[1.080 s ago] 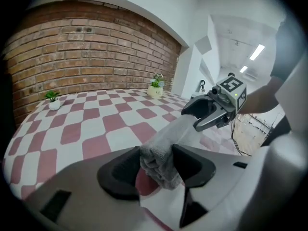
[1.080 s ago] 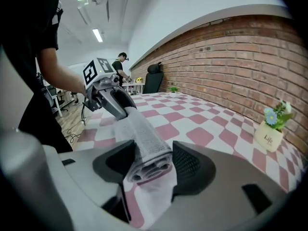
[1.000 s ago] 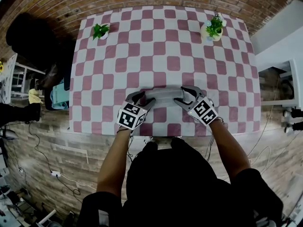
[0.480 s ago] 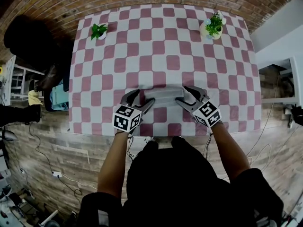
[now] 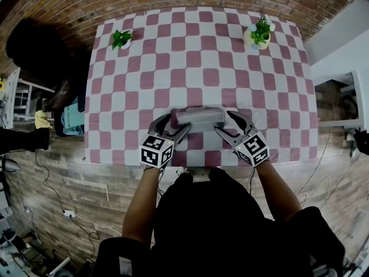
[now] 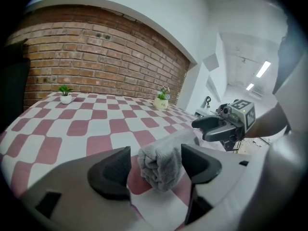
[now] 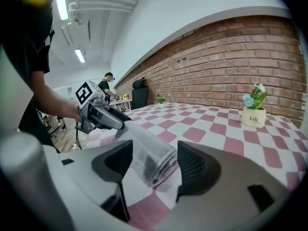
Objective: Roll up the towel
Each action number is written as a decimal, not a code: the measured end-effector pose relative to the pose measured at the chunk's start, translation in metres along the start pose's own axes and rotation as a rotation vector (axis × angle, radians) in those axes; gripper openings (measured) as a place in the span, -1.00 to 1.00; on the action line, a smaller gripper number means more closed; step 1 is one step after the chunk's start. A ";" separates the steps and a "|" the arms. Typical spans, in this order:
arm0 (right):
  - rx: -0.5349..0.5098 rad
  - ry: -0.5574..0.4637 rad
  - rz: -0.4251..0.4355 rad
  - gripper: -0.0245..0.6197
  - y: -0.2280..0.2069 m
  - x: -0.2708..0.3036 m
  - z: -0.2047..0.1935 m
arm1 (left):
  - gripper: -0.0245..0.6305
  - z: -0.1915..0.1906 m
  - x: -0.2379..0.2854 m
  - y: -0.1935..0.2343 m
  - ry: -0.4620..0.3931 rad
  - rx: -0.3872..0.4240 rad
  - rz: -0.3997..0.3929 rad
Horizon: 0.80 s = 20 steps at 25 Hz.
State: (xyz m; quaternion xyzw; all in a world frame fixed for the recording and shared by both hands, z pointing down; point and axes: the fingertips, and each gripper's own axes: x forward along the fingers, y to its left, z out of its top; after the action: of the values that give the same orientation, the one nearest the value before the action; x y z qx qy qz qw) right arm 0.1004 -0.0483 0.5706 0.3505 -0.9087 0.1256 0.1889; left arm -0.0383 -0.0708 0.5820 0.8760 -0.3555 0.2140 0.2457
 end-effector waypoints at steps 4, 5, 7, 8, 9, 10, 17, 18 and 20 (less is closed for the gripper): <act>-0.027 -0.035 -0.007 -0.09 0.006 -0.013 0.015 | 0.10 0.027 -0.026 0.000 -0.118 0.015 0.055; -0.037 -0.050 -0.012 -0.09 0.008 -0.018 0.021 | 0.09 0.035 -0.034 -0.001 -0.147 0.027 0.071; -0.059 -0.090 -0.023 -0.10 0.011 -0.027 0.039 | 0.05 0.051 -0.050 -0.005 -0.199 0.059 0.095; -0.070 -0.113 -0.028 -0.10 0.014 -0.032 0.050 | 0.02 0.060 -0.059 -0.008 -0.226 0.076 0.105; -0.082 -0.139 -0.034 -0.15 0.017 -0.037 0.061 | -0.05 0.067 -0.066 -0.011 -0.251 0.096 0.117; -0.093 -0.165 -0.040 -0.21 0.020 -0.043 0.073 | -0.08 0.074 -0.074 -0.014 -0.273 0.117 0.133; -0.183 -0.333 -0.123 -0.90 0.029 -0.074 0.142 | -0.94 0.112 -0.108 -0.043 -0.415 0.158 0.150; -0.188 -0.334 -0.126 -0.93 0.032 -0.073 0.144 | -0.94 0.114 -0.109 -0.046 -0.417 0.153 0.136; -0.188 -0.320 -0.129 -0.93 0.040 -0.073 0.144 | -0.94 0.115 -0.111 -0.052 -0.412 0.161 0.129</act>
State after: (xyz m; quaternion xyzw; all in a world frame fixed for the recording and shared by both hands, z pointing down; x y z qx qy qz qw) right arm 0.0863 -0.0284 0.4063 0.4044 -0.9105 -0.0295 0.0815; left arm -0.0500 -0.0473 0.4158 0.8934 -0.4352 0.0735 0.0832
